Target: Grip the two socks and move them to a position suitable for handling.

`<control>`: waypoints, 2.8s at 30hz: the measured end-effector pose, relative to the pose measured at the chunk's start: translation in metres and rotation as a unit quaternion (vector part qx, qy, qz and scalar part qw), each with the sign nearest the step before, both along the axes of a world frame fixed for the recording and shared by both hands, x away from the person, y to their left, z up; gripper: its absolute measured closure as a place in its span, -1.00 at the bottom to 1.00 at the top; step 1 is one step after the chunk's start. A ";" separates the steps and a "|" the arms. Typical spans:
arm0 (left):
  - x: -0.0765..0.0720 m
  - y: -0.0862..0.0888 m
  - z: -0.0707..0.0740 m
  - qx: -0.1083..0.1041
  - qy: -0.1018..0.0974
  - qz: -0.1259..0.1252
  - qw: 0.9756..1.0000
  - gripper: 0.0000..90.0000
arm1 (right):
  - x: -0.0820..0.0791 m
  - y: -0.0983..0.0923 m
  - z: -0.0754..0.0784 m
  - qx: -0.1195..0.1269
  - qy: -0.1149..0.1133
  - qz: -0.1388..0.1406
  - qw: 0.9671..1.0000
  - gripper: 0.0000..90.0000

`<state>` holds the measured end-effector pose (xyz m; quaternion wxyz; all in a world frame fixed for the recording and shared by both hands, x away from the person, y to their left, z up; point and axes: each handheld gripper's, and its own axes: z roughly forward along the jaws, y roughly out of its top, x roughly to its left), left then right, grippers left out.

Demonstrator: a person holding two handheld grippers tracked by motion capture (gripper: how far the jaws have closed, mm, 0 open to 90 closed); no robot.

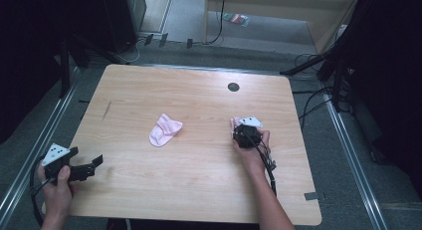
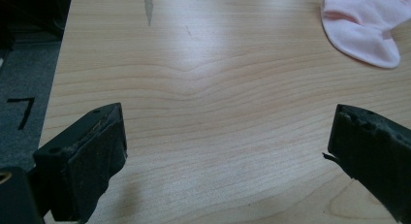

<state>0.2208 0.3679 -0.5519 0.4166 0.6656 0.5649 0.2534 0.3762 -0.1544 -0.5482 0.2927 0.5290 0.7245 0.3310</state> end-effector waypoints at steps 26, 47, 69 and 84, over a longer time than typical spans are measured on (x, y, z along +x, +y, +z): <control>-0.005 -0.055 0.032 -0.005 -0.053 -0.031 0.998 -0.99 | -0.063 0.003 0.070 0.087 -0.055 0.057 0.993 0.84; 0.011 -0.154 0.048 -0.024 -0.060 -0.145 0.987 -0.99 | -0.120 0.051 0.050 0.098 -0.011 0.119 0.988 0.84; 0.014 -0.191 0.025 -0.050 -0.034 -0.202 0.978 -0.99 | -0.122 0.033 0.031 0.159 0.039 0.145 0.976 0.60; 0.012 -0.196 0.016 -0.056 -0.009 -0.196 0.979 -0.64 | -0.113 0.065 0.001 0.103 0.065 0.153 0.981 0.16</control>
